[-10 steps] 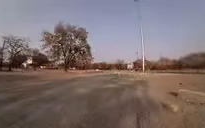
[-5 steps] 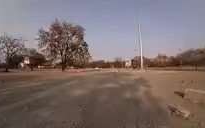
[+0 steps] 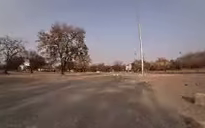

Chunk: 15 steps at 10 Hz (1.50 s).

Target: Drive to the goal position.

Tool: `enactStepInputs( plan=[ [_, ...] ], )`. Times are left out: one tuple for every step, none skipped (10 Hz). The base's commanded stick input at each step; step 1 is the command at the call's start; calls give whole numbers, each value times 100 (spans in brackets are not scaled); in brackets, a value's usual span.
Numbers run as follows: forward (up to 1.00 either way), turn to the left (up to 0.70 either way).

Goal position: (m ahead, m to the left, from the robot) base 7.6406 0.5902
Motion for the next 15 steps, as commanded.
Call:
enactStepInputs(
  plan=[
    [70,0],
    [70,0],
    [70,0],
    [70,0],
    [70,0],
    [70,0],
    [70,-32],
    [70,-24],
    [70,-15],
    [70,-7],
    [70,0],
    [70,0],
    [70,0],
    [70,0],
    [70,0]
  ],
)
